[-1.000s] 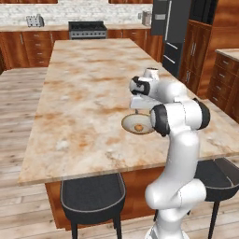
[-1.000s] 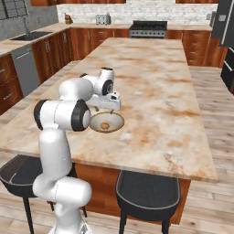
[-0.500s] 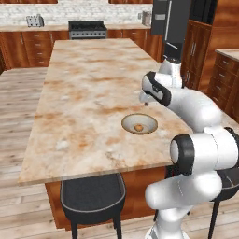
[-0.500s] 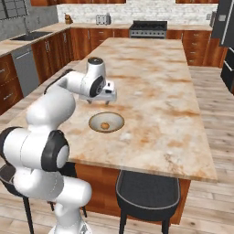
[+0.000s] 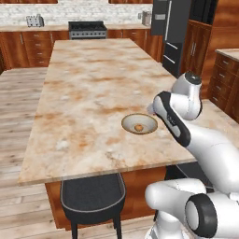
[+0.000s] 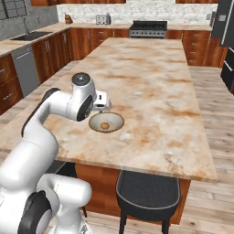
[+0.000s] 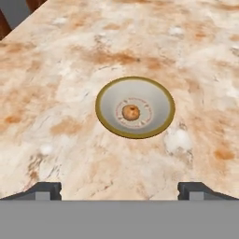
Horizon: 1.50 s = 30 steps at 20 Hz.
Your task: Retrieve the tangerine and kiwi from the fridge and place them into the bowl on the dining table.
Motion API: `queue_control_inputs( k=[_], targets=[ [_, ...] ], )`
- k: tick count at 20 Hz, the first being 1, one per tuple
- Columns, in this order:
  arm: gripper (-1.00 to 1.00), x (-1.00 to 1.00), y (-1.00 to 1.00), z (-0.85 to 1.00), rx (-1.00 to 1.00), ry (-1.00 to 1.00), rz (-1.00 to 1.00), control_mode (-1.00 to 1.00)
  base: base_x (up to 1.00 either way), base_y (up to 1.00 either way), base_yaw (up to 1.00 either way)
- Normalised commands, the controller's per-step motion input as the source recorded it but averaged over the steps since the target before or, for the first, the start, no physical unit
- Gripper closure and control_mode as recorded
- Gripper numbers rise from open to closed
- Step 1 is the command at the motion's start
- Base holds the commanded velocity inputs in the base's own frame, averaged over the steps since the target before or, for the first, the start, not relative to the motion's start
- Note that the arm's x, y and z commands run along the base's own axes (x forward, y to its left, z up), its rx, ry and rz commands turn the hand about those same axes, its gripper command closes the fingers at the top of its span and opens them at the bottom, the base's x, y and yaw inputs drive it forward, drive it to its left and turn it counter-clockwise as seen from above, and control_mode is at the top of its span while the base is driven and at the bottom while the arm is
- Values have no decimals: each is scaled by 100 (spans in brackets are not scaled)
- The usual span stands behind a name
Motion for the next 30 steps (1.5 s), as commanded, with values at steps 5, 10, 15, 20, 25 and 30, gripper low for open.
queue_control_inputs(
  k=[5, 10, 15, 20, 25, 30],
  targets=[
    [-100, 0, 0, 0, 0, 0, 0, 100, -12, 0, 0],
    [-100, 0, 0, 0, 0, 0, 0, 100, -94, -5, -3],
    [-100, 0, 0, 0, 0, 0, 0, 100, -96, -95, -13],
    [-100, 0, 0, 0, 0, 0, 0, 100, -39, -100, -17],
    [-100, 0, 0, 0, 0, 0, 0, 100, 3, -100, -1],
    [-100, 0, 0, 0, 0, 0, 0, 100, 55, -100, 0]
  ],
)
